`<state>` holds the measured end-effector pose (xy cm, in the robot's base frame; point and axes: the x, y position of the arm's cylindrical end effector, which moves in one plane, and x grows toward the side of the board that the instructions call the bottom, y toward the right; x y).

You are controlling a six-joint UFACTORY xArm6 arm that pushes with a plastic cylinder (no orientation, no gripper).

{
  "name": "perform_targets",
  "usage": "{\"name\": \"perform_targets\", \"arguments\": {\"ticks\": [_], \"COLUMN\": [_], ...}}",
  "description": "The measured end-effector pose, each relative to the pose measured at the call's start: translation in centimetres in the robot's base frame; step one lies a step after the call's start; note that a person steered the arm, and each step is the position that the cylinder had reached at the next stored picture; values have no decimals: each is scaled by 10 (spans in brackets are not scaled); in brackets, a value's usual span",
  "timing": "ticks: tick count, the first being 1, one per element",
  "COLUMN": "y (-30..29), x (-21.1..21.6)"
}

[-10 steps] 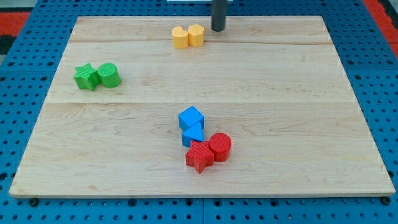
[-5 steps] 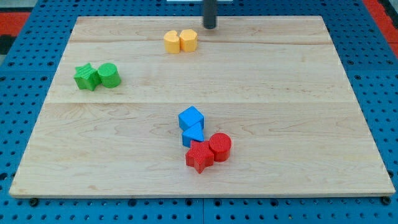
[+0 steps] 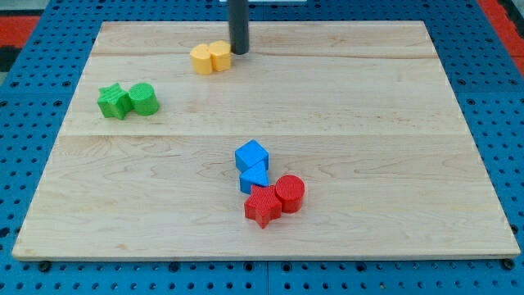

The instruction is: Move the yellow hexagon along with yellow heart closer to the green star

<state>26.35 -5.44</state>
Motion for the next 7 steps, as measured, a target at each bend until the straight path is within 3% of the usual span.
{"name": "perform_targets", "arguments": {"ticks": [2, 3, 5, 7], "y": [-60, -46, -130, -104], "x": [8, 30, 30, 1]}}
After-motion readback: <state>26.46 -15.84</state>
